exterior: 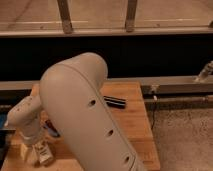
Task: Place the bottle in the ceramic bowl
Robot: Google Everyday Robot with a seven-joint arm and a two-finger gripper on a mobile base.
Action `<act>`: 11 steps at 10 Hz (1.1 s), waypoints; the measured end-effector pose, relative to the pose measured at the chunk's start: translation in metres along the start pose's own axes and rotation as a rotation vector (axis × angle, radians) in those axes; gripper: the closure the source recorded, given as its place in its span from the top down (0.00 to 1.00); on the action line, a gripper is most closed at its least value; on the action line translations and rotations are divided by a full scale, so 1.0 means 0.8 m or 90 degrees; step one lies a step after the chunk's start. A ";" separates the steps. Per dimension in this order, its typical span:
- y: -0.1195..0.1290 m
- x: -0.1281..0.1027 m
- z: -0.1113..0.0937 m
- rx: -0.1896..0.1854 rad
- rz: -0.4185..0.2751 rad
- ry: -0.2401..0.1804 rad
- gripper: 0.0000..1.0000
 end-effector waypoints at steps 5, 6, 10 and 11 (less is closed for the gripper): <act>0.010 -0.001 0.006 0.001 -0.020 -0.003 0.41; 0.009 -0.001 0.005 0.000 -0.022 -0.006 0.31; 0.006 0.001 0.004 -0.015 -0.026 -0.013 0.00; 0.008 0.002 0.005 -0.016 -0.027 -0.013 0.00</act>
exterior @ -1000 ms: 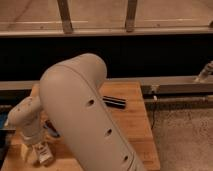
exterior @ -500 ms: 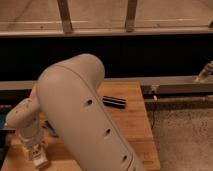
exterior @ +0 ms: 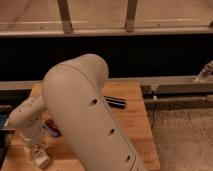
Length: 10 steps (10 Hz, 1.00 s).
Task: Place the bottle in the ceramic bowl
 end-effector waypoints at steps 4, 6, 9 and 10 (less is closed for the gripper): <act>-0.001 0.002 -0.003 -0.011 -0.001 -0.009 0.00; -0.007 0.004 -0.016 -0.029 0.000 -0.034 0.00; -0.027 0.014 -0.081 -0.046 -0.005 -0.104 0.00; -0.033 0.017 -0.109 -0.039 -0.012 -0.127 0.00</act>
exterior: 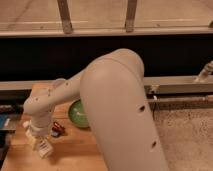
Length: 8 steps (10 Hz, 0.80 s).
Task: Place the bottle in the ceramic bowl
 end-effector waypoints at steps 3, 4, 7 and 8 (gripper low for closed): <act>-0.039 -0.002 -0.055 0.017 0.000 -0.046 0.00; -0.054 -0.002 -0.070 0.019 0.005 -0.061 0.00; -0.112 0.014 -0.104 0.008 0.042 -0.109 0.00; -0.131 0.029 -0.113 0.002 0.062 -0.126 0.00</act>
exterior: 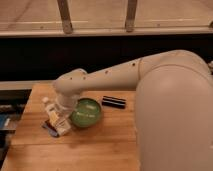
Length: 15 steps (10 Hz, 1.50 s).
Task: Place the bottle in the ceramic bowl
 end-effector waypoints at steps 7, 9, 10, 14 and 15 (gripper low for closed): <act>-0.065 0.045 -0.013 -0.035 0.069 -0.074 0.00; -0.083 0.044 -0.012 -0.051 0.079 -0.094 0.00; -0.094 0.040 -0.014 -0.059 0.082 -0.104 0.00; -0.108 0.008 -0.034 -0.048 0.075 -0.113 0.00; -0.106 -0.001 -0.031 -0.043 0.073 -0.103 0.00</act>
